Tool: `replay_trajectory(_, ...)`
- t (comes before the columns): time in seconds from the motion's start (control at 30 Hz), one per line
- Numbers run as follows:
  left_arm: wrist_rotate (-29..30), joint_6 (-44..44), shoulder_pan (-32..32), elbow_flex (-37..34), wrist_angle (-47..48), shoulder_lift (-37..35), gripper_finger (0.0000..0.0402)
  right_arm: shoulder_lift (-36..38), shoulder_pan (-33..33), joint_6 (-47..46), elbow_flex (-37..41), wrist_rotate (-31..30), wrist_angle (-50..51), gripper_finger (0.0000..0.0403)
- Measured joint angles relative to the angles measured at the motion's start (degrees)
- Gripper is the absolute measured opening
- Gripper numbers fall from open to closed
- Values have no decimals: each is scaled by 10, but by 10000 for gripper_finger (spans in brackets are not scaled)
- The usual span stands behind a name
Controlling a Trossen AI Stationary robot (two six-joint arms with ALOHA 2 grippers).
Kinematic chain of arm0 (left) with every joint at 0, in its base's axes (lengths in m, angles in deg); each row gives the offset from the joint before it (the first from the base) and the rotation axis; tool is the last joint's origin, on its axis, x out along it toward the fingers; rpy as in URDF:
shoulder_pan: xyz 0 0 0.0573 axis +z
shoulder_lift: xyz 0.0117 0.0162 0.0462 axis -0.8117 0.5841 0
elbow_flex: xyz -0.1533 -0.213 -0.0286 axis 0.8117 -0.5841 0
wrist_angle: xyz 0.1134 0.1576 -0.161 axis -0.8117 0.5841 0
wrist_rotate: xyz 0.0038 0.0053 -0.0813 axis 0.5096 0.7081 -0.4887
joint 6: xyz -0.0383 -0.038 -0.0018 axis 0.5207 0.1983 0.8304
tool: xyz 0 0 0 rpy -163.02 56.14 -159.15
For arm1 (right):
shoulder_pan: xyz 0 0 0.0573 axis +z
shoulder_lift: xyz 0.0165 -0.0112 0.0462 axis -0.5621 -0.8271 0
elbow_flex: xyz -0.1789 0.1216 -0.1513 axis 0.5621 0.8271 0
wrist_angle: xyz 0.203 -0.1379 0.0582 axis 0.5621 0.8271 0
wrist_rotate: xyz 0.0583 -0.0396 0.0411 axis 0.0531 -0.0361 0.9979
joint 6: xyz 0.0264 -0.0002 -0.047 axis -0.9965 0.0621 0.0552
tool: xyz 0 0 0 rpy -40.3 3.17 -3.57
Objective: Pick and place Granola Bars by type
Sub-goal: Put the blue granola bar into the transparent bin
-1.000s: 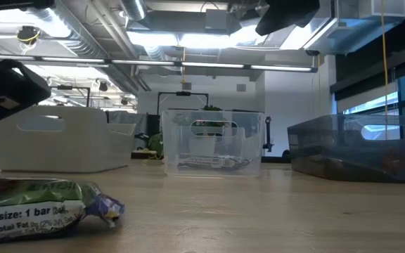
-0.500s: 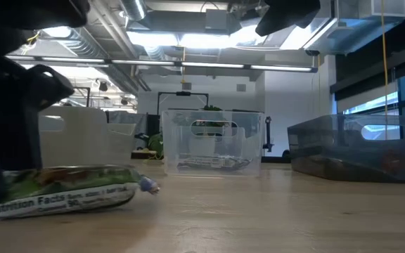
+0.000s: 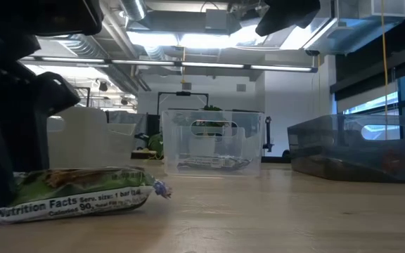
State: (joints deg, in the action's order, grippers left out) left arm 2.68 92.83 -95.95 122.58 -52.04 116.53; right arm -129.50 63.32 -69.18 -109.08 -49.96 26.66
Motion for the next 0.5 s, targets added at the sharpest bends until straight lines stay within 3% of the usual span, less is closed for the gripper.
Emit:
replay_trajectory(0.17,-3,7,0,0,-4,0,154,0,0,0,0,0,0,239)
replay_trajectory(0.5,-13,18,1,0,-14,-1,252,0,0,0,0,0,3,239)
